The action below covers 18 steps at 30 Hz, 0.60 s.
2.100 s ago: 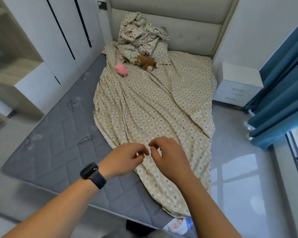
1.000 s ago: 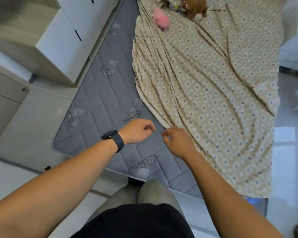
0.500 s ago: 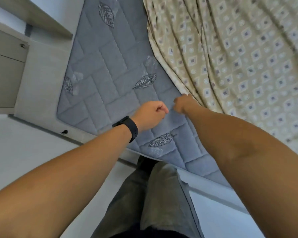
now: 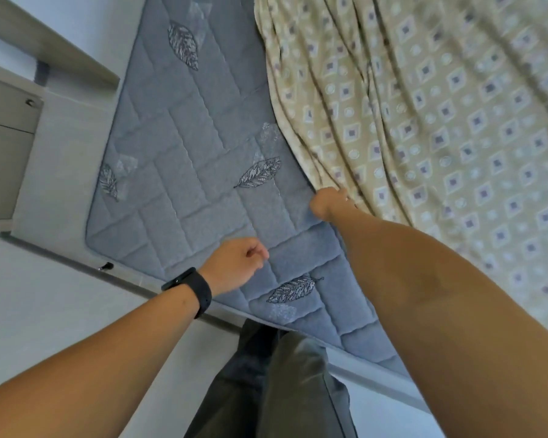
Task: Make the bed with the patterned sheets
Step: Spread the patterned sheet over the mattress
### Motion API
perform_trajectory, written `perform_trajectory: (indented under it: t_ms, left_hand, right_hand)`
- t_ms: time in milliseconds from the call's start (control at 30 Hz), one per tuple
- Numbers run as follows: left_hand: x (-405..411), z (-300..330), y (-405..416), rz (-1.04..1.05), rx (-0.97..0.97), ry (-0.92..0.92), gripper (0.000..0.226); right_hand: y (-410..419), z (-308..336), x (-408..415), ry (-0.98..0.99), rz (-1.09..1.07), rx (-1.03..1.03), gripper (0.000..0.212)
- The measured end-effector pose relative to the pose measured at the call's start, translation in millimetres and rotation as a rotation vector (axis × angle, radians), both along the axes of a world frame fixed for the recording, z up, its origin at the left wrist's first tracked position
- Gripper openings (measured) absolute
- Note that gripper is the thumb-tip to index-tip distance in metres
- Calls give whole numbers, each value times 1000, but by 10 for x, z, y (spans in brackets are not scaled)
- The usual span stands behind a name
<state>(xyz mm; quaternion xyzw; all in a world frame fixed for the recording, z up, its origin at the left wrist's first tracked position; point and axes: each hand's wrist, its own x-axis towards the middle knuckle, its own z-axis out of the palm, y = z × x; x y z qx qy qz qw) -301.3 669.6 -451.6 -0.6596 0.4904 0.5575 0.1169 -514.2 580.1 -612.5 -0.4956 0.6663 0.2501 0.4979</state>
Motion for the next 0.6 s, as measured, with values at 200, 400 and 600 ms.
perform_trajectory:
  t_ms: [200,400,600]
  left_hand:
    - [22,154,62,-40,-83,-17,23]
    - [-77,709,-186,-162,-471,-108,76]
    - [-54,1189,-480,-571,-673,-172,59]
  right_hand:
    - [526,1022,231,-355,-449,-328,31]
    - [971,2393,437,-518,-458,-341,40]
    - [1461,3282,647,-556,-523,-359,40]
